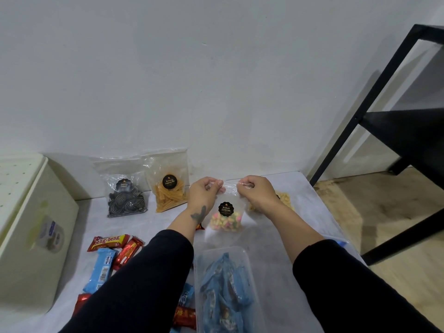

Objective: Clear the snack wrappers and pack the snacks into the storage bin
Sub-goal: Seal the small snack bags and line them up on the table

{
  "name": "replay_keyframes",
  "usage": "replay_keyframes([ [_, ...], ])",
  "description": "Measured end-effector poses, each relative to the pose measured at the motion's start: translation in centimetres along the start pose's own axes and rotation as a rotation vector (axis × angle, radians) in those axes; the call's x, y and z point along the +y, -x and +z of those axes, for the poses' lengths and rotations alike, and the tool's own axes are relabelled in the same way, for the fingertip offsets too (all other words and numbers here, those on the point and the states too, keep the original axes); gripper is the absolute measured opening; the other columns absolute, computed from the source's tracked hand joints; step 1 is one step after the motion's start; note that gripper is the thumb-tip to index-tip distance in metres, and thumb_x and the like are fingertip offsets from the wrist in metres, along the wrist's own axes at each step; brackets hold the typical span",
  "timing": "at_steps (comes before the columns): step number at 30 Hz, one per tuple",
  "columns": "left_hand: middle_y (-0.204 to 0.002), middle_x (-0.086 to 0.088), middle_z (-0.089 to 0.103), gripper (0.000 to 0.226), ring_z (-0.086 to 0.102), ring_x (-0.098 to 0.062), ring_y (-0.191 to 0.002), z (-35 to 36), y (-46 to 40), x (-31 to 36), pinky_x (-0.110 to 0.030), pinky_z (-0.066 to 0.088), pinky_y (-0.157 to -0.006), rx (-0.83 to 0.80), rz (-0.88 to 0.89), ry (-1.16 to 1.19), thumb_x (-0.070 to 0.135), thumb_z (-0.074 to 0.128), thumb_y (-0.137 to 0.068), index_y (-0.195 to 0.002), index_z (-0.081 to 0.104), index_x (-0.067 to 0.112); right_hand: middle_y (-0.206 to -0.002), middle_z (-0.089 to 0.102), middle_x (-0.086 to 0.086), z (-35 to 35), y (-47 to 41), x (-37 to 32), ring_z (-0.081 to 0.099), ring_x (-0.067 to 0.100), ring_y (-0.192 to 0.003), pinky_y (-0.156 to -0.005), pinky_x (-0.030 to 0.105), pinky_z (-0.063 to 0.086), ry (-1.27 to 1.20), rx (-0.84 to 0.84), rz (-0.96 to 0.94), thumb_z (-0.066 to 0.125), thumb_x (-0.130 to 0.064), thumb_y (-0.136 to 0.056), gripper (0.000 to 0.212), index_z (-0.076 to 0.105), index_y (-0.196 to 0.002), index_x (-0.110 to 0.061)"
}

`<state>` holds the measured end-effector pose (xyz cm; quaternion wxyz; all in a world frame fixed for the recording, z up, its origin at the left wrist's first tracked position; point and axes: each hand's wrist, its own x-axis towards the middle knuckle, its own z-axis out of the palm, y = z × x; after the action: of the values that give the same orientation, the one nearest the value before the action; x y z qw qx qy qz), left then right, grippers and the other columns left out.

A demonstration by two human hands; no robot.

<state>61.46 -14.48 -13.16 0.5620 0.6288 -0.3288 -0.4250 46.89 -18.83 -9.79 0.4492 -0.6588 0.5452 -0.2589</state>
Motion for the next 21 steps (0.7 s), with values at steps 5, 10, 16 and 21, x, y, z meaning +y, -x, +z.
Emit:
replay_keyframes([
  [5,-0.072,-0.005,0.067,0.01,0.064,-0.009,-0.068,0.33,-0.17,-0.29,-0.024,0.049,-0.068,0.014,-0.009,0.005,0.015,0.06,-0.091,-0.082,0.06,0.011,-0.077,0.062,-0.001,0.14,0.12,-0.01,0.058,0.012,-0.068,-0.069,0.023,0.043,-0.01,-0.011,0.006,0.061,-0.014,-0.085,0.003,0.063,-0.087,-0.014],
  [10,-0.071,-0.005,0.067,0.01,0.062,-0.006,-0.063,0.54,-0.14,-0.43,-0.02,0.05,-0.066,-0.003,0.02,-0.023,0.016,0.061,-0.091,-0.082,0.062,0.01,-0.071,0.061,-0.01,0.19,0.1,-0.31,0.058,0.014,-0.075,-0.068,0.022,0.043,0.041,-0.01,-0.014,0.063,-0.017,-0.081,0.003,0.065,-0.08,-0.018],
  [16,-0.072,-0.007,0.068,0.009,0.064,-0.01,-0.067,0.76,-0.08,-0.44,-0.02,0.048,-0.065,-0.012,0.025,-0.001,0.015,0.062,-0.09,-0.082,0.062,0.011,-0.08,0.064,-0.006,0.23,0.18,-0.58,0.059,0.013,-0.074,-0.068,0.022,0.045,0.013,-0.02,-0.004,0.064,-0.016,-0.081,0.007,0.066,-0.078,-0.021],
  [21,-0.079,-0.008,0.071,0.015,0.066,-0.013,-0.073,0.72,0.06,-0.74,-0.027,0.052,-0.075,-0.032,0.014,0.004,0.02,0.062,-0.091,-0.089,0.066,0.006,-0.071,0.058,-0.009,0.45,0.39,-0.81,0.052,0.005,-0.065,-0.058,0.017,0.04,0.019,0.045,-0.014,0.063,-0.012,-0.08,0.007,0.065,-0.077,-0.018],
])
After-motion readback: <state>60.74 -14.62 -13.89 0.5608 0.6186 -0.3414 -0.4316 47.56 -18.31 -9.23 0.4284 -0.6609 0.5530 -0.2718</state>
